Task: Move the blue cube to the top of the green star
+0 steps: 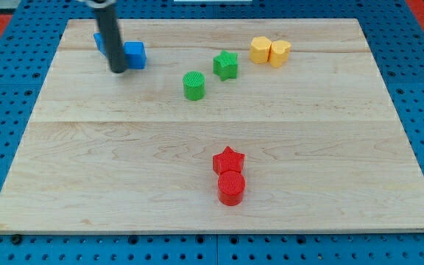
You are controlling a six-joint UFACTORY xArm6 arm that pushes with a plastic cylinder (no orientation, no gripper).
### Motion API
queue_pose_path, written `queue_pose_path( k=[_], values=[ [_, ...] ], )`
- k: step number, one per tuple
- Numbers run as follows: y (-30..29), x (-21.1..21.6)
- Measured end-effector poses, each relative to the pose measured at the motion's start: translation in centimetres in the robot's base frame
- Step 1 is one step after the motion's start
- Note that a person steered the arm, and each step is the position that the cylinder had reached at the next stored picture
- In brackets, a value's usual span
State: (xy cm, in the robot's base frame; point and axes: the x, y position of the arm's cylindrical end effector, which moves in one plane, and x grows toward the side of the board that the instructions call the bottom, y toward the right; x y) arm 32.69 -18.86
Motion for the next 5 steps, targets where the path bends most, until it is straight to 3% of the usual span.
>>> queue_pose_path(
  k=[2, 4, 5],
  values=[
    [2.9, -3.1],
    [13.1, -3.4],
    [14.0, -4.2]
  ],
)
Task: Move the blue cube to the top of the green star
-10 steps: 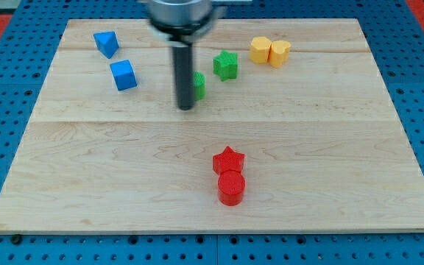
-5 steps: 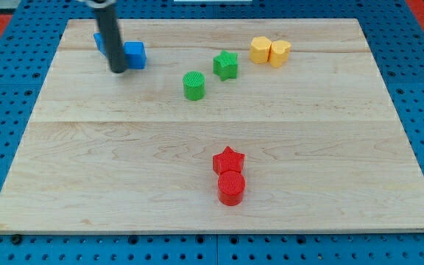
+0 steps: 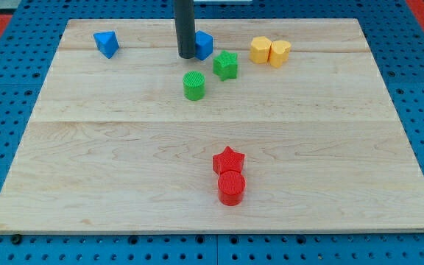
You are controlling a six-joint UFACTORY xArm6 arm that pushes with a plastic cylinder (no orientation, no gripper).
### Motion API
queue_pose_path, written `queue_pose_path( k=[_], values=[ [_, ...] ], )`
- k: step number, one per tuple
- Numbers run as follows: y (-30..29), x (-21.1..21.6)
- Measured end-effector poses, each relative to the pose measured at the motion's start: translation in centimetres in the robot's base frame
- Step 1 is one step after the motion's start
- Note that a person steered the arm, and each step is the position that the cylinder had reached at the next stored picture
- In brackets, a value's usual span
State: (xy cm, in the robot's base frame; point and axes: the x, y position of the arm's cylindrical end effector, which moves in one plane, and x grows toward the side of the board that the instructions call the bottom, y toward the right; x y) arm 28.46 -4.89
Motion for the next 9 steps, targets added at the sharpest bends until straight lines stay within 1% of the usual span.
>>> queue_pose_path(
  k=[3, 4, 5, 6, 7, 9],
  values=[
    [-1.1, -2.6],
    [-1.1, -2.5],
    [0.3, -1.4],
    [2.8, -1.4],
    [2.8, -1.8],
    [4.8, -6.3]
  ],
)
